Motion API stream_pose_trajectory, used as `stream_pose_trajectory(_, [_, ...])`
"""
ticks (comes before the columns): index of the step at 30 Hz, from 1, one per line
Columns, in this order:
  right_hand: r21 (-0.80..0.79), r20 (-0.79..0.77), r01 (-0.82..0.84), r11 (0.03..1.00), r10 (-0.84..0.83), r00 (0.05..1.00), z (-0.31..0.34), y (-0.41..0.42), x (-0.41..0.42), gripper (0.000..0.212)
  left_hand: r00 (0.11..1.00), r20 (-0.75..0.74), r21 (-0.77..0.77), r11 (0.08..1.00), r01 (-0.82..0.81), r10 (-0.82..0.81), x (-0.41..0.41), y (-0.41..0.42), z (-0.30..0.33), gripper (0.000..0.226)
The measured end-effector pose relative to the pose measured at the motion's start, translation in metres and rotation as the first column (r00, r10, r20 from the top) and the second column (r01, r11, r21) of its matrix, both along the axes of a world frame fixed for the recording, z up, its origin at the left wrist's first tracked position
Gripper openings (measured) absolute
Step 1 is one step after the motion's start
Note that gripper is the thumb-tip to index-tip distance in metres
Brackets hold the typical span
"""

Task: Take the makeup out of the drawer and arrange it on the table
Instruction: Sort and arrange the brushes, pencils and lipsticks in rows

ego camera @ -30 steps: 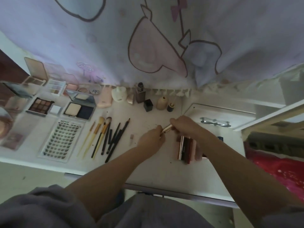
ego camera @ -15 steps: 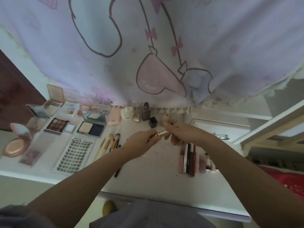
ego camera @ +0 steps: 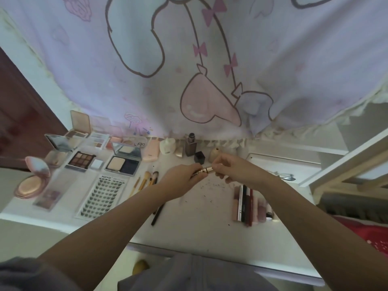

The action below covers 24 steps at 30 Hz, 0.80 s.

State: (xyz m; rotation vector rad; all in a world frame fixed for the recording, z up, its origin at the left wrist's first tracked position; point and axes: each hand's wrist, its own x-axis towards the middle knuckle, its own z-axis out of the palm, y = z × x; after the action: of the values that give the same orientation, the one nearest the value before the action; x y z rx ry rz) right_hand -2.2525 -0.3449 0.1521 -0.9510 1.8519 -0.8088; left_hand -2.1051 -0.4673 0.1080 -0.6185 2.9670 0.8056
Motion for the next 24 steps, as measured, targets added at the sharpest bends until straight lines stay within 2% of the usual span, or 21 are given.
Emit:
stream_pose_trajectory(2, [-0.019,0.026,0.010,1.000,-0.010,1.000,0.0019,-0.0004,0.0001,0.014,1.000,-0.007,0.010,1.000,0.004,-0.004,0.0003,-0.0016,0.0027,0.021])
stream_pose_trajectory(6, [0.148,0.073,0.035,0.988,-0.046,0.996,0.0063,0.0000,-0.0011,0.044,1.000,-0.009,-0.039,0.999,0.029,-0.029,0.0005,-0.0011,0.0037,0.025])
stream_pose_trajectory(7, [0.150,0.072,0.015,0.989,-0.026,0.997,0.0057,0.0009,-0.0017,0.041,0.999,-0.007,-0.038,0.999,0.034,-0.034,0.0003,-0.0003,0.0030,0.026])
stream_pose_trajectory(10, [0.051,0.040,-0.023,0.998,0.021,0.999,0.0024,0.0029,-0.0042,0.011,0.999,-0.027,0.000,1.000,0.020,-0.020,-0.0014,0.0002,0.0016,0.025])
stream_pose_trajectory(11, [0.034,0.048,-0.013,0.999,0.011,0.999,0.0030,0.0032,-0.0045,0.009,0.999,-0.035,0.007,1.000,0.016,-0.015,-0.0021,-0.0005,0.0020,0.024])
stream_pose_trajectory(15, [0.117,0.073,0.022,0.993,-0.030,0.997,0.0074,0.0035,-0.0035,0.040,0.999,-0.040,-0.001,0.999,0.037,-0.037,-0.0040,-0.0025,0.0034,0.026])
stream_pose_trajectory(16, [0.118,0.050,0.025,0.993,-0.031,0.998,0.0072,0.0038,-0.0040,0.041,0.998,-0.040,-0.003,0.999,0.041,-0.041,-0.0043,-0.0027,0.0032,0.027])
stream_pose_trajectory(19, [0.050,0.044,0.019,0.999,-0.021,0.999,0.0035,0.0046,-0.0046,0.021,0.999,-0.044,0.005,0.999,0.032,-0.032,-0.0046,-0.0031,0.0019,0.027])
stream_pose_trajectory(20, [0.040,0.059,0.030,0.999,-0.032,0.998,0.0032,0.0046,-0.0040,0.020,0.999,-0.044,0.009,1.000,0.030,-0.029,-0.0050,-0.0034,0.0016,0.027])
stream_pose_trajectory(24, [0.112,0.016,0.062,0.992,-0.064,0.998,0.0048,0.0040,-0.0052,0.043,0.998,-0.041,0.020,0.998,0.052,-0.052,-0.0061,-0.0017,0.0009,0.026])
